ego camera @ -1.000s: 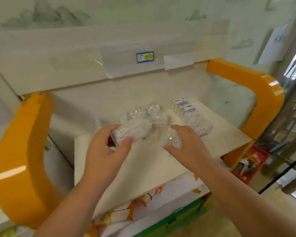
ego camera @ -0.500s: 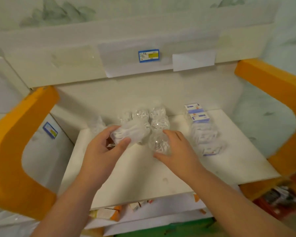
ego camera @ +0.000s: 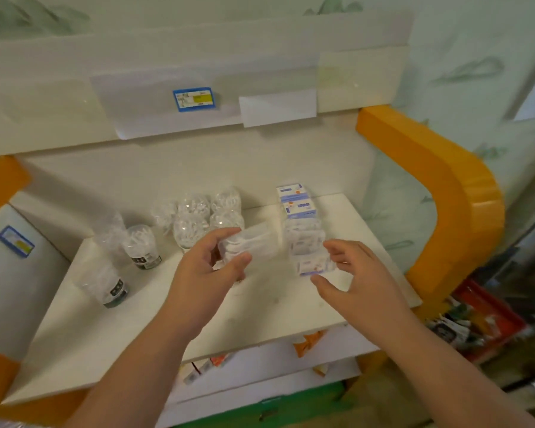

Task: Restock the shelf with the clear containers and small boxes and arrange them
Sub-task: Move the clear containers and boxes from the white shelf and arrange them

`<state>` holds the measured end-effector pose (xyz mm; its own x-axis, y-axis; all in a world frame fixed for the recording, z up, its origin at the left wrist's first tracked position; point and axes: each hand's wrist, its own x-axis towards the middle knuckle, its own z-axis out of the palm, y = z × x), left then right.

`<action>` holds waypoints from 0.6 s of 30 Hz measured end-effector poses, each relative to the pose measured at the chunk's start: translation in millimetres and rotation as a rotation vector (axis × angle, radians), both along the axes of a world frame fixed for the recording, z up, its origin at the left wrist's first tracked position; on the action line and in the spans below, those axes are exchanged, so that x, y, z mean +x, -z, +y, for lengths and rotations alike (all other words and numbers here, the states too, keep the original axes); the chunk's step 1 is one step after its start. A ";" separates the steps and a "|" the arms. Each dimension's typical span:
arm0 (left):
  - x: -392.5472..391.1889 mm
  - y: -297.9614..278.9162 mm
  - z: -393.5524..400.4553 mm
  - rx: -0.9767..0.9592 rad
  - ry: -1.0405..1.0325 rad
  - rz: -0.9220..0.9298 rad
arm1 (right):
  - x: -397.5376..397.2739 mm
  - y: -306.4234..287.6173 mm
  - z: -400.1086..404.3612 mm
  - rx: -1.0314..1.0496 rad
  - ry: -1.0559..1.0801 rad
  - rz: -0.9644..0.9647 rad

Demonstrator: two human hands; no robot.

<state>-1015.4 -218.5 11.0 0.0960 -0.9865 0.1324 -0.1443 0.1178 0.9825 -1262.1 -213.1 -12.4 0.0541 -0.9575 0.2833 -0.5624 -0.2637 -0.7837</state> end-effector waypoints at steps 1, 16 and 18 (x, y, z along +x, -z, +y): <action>-7.0 1.0 -1.3 0.003 0.008 -0.002 | -7.1 0.4 1.4 0.005 0.006 0.002; -64.5 21.7 -13.7 0.030 -0.209 -0.118 | -49.9 6.9 3.9 0.087 0.047 -0.059; -69.1 17.9 -17.3 0.026 -0.181 -0.114 | -52.4 5.5 2.8 0.094 0.047 -0.066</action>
